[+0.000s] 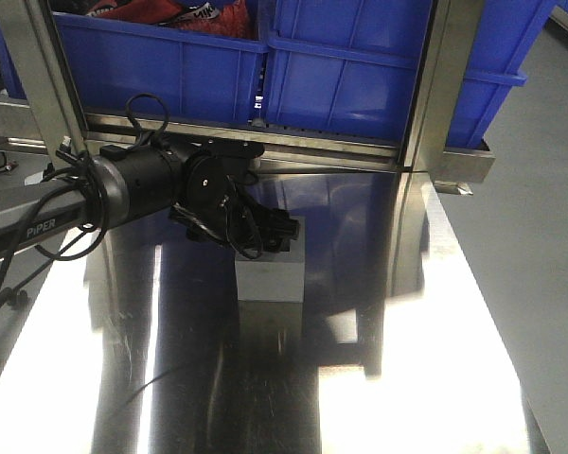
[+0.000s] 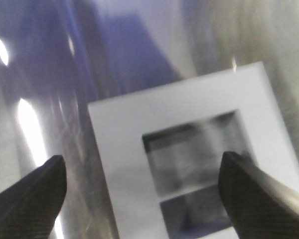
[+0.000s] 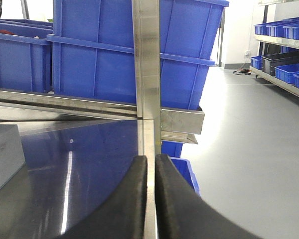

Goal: Sort gray base to blue bin
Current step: 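Reach the left gripper down over the gray block and close on it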

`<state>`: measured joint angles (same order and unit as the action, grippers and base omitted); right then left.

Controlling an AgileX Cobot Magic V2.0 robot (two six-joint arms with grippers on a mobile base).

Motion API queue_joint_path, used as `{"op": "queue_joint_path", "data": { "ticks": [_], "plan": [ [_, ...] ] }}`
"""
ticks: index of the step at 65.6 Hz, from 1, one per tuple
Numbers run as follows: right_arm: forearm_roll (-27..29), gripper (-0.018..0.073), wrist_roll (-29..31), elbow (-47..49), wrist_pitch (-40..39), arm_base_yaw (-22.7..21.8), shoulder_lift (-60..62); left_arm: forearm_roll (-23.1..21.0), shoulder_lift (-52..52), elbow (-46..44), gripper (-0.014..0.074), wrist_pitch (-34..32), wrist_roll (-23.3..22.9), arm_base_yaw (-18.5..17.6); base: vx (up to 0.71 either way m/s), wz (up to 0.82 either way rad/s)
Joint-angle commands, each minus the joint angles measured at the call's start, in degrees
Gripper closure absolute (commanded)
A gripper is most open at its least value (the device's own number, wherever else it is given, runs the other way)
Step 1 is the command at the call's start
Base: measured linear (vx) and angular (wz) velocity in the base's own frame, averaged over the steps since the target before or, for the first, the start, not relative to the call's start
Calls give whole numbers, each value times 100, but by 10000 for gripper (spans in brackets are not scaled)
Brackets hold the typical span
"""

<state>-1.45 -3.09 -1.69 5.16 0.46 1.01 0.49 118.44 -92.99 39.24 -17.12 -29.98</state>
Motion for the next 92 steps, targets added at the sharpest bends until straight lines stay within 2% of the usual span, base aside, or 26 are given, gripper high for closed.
{"op": "queue_joint_path", "data": {
  "ticks": [1,27,55,65,83,92],
  "plan": [
    [-36,564,38,-5,-425,-23,45,2,-285,-180,-13,-142,-48,8,0,0],
    [-36,564,38,-5,-425,-23,45,2,-241,-180,8,11,-43,8,0,0],
    [-36,564,38,-5,-425,-23,45,2,-241,-180,332,250,-43,8,0,0],
    [-36,564,38,-5,-425,-23,45,2,-241,-180,416,250,-43,8,0,0],
    [-36,564,38,-5,-425,-23,45,8,-285,-180,442,219,-43,8,0,0],
    [-36,564,38,-5,-425,-23,45,8,-471,-201,440,-28,-43,8,0,0]
  ]
}}
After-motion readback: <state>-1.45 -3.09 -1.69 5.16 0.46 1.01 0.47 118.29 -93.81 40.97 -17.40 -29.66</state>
